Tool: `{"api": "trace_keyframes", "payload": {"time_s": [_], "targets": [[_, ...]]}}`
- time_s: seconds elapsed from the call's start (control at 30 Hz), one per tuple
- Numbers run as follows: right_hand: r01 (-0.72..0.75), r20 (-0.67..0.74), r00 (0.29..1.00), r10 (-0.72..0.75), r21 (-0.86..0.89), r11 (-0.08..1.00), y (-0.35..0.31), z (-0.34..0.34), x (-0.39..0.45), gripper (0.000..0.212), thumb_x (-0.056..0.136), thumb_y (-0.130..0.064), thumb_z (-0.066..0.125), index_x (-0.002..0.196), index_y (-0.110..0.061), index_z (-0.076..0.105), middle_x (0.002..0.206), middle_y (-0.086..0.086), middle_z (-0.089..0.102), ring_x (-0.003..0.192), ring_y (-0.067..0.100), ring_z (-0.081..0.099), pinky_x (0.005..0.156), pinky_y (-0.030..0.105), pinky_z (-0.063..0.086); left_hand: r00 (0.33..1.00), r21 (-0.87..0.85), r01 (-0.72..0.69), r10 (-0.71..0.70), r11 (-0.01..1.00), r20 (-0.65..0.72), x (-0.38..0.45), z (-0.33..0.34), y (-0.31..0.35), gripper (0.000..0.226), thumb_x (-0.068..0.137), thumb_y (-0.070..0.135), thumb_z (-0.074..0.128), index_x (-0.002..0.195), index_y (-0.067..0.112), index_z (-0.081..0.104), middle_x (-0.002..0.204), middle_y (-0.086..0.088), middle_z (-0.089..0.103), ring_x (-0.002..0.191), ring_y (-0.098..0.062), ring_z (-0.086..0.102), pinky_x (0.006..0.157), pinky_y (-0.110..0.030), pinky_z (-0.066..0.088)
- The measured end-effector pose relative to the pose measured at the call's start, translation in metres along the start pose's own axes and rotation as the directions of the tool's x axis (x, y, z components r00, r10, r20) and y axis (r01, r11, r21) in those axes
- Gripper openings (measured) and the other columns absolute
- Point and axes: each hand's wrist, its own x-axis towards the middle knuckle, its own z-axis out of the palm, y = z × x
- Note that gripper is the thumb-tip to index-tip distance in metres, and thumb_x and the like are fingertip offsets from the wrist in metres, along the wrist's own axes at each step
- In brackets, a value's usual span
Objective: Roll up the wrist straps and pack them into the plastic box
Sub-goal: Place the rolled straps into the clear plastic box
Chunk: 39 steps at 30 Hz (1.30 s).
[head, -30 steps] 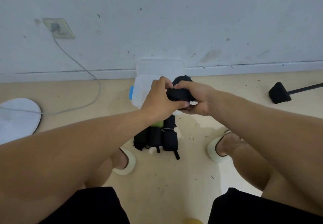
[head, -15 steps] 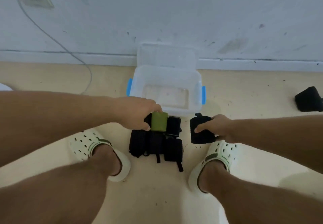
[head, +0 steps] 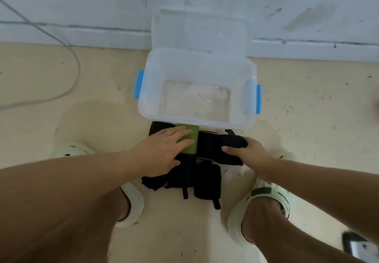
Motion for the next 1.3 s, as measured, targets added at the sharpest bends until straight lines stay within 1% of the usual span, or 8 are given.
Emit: {"api": "trace_keyframes", "payload": {"time_s": [0.1, 0.23, 0.4, 0.57, 0.7, 0.83, 1.1, 1.3], "targets": [[0.054, -0.023, 0.998, -0.055, -0.044, 0.998, 0.005, -0.006, -0.007, 0.065, 0.080, -0.044, 0.086, 0.136, -0.021, 0.061, 0.122, -0.003, 0.071, 0.104, 0.014, 0.069, 0.086, 0.025, 0.054, 0.999, 0.010, -0.045, 0.046, 0.999, -0.025, 0.019, 0.008, 0.017, 0.078, 0.106, 0.047, 0.050, 0.166, 0.027, 0.005, 0.175, 0.000, -0.006, 0.160, -0.020, -0.013, 0.127, -0.036, -0.009], [0.095, -0.129, 0.983, -0.129, -0.241, 0.966, 0.014, -0.017, -0.015, 0.103, 0.079, -0.055, 0.083, 0.160, -0.017, 0.033, 0.158, 0.004, 0.042, 0.139, 0.026, 0.051, 0.107, 0.038, 0.045, 0.997, 0.051, -0.058, 0.055, 0.997, 0.044, 0.034, 0.018, 0.047, 0.081, 0.106, 0.049, 0.046, 0.166, 0.024, -0.002, 0.174, -0.003, -0.014, 0.159, -0.023, -0.021, 0.130, -0.043, -0.010], [0.282, -0.143, 0.924, -0.353, -0.366, 0.887, 0.028, -0.030, -0.023, 0.088, 0.073, -0.048, 0.090, 0.144, -0.029, 0.043, 0.146, -0.011, 0.040, 0.135, 0.010, 0.044, 0.106, 0.030, 0.043, 0.995, 0.089, -0.065, 0.057, 0.994, 0.087, 0.038, 0.023, 0.061, 0.082, 0.106, 0.048, 0.046, 0.166, 0.021, -0.004, 0.174, -0.006, -0.015, 0.158, -0.027, -0.023, 0.129, -0.047, -0.011], [0.417, 0.024, 0.886, -0.462, -0.476, 0.774, 0.035, -0.027, -0.019, 0.109, 0.070, -0.039, 0.095, 0.157, -0.030, 0.030, 0.158, -0.007, 0.032, 0.143, 0.012, 0.035, 0.111, 0.023, 0.030, 0.998, 0.036, -0.057, 0.056, 0.998, 0.033, 0.044, 0.018, 0.055, 0.077, 0.107, 0.052, 0.041, 0.166, 0.022, 0.002, 0.175, -0.006, -0.008, 0.160, -0.025, -0.018, 0.130, -0.044, -0.010], [0.533, 0.174, 0.838, -0.517, -0.466, 0.706, 0.041, -0.020, -0.008, 0.108, 0.075, -0.031, 0.090, 0.159, -0.042, 0.023, 0.164, -0.008, 0.019, 0.148, 0.021, 0.034, 0.121, 0.043, 0.037, 0.997, 0.036, -0.075, 0.074, 0.997, 0.028, 0.053, 0.013, 0.055, 0.071, 0.108, 0.054, 0.037, 0.166, 0.028, 0.006, 0.175, -0.005, -0.005, 0.160, -0.025, -0.017, 0.129, -0.044, -0.014], [0.639, 0.225, 0.757, -0.613, -0.450, 0.624, 0.044, -0.018, 0.007, 0.091, 0.082, -0.023, 0.085, 0.155, -0.042, 0.034, 0.161, -0.002, 0.023, 0.144, 0.027, 0.041, 0.117, 0.045, 0.043, 0.995, 0.059, -0.096, 0.095, 0.994, 0.030, 0.061, 0.010, 0.061, 0.067, 0.108, 0.052, 0.038, 0.166, 0.030, 0.012, 0.175, -0.004, 0.004, 0.160, -0.026, -0.014, 0.127, -0.046, -0.016], [0.678, 0.297, 0.698, -0.652, -0.566, 0.468, 0.046, -0.019, 0.021, 0.083, 0.086, -0.015, 0.078, 0.155, -0.032, 0.036, 0.159, 0.004, 0.024, 0.141, 0.030, 0.043, 0.116, 0.042, 0.044, 0.995, 0.055, -0.102, 0.101, 0.993, 0.026, 0.063, 0.010, 0.069, 0.068, 0.107, 0.051, 0.042, 0.165, 0.028, 0.015, 0.174, -0.005, 0.007, 0.161, -0.025, -0.013, 0.129, -0.044, -0.014], [0.663, 0.269, 0.720, -0.640, -0.538, 0.520, 0.052, -0.022, 0.015, 0.093, 0.077, -0.008, 0.080, 0.154, -0.034, 0.037, 0.151, 0.002, 0.029, 0.124, 0.031, 0.056, 0.106, 0.029, 0.047, 0.990, -0.010, -0.132, 0.132, 0.991, -0.058, 0.060, 0.011, 0.069, 0.065, 0.107, 0.046, 0.048, 0.164, 0.026, 0.023, 0.173, -0.002, 0.014, 0.161, -0.020, -0.004, 0.130, -0.036, -0.007]]}}
